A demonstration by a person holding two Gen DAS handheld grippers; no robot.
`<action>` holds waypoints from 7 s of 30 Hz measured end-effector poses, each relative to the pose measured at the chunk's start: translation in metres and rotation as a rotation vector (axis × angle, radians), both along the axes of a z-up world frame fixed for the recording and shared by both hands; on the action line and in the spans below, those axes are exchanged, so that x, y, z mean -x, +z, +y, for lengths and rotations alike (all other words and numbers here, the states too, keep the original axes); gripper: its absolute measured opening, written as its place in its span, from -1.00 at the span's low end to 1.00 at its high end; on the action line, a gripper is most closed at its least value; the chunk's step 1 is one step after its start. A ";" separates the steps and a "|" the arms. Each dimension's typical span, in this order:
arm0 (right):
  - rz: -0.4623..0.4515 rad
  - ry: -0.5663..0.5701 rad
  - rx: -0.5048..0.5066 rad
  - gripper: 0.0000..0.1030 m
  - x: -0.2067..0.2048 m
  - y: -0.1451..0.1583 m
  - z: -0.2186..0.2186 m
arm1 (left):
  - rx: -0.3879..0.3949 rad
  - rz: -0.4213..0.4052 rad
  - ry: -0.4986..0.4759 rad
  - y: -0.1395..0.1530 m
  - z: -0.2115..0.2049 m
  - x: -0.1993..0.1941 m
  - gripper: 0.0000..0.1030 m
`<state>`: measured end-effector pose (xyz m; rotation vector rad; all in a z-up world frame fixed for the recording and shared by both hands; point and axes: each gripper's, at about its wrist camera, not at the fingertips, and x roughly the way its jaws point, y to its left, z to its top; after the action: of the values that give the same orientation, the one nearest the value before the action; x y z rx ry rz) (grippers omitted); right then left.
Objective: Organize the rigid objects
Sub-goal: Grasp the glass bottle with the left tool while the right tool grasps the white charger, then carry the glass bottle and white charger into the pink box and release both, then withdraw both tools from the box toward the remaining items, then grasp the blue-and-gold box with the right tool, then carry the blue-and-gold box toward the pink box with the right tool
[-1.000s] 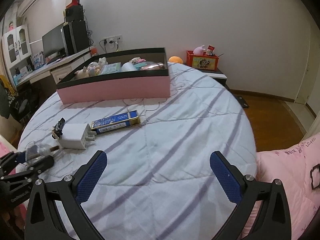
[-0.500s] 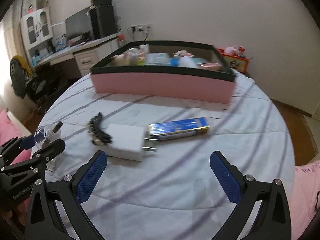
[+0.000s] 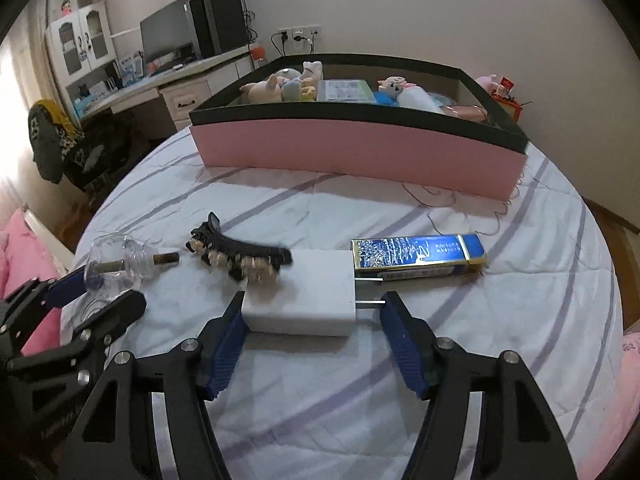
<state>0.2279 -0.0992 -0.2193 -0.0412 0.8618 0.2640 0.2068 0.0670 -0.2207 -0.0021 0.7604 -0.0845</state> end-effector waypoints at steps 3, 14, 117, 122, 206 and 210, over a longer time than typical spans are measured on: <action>-0.003 -0.020 0.000 0.30 0.013 0.001 -0.019 | 0.009 0.001 0.007 0.001 0.002 0.000 0.20; -0.032 -0.114 -0.005 0.31 0.036 0.003 -0.075 | 0.019 0.001 0.042 -0.006 0.002 -0.008 0.42; -0.578 -0.203 -0.074 1.00 0.128 0.165 -0.072 | -0.069 -0.546 0.086 0.173 -0.052 0.104 1.00; -0.591 -0.213 -0.068 1.00 0.146 0.171 -0.071 | -0.077 -0.549 0.061 0.176 -0.058 0.117 1.00; -0.093 -0.262 0.040 -0.60 -0.074 0.047 -0.144 | -0.052 0.084 -0.033 0.038 -0.002 -0.210 -0.66; -0.151 -0.230 0.039 -0.60 -0.093 0.073 -0.132 | -0.046 0.084 -0.032 0.037 0.000 -0.210 -0.66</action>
<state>0.3208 -0.2310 -0.1462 0.0021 0.7136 0.0282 0.4165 0.0667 -0.1832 0.0503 0.8460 -0.0974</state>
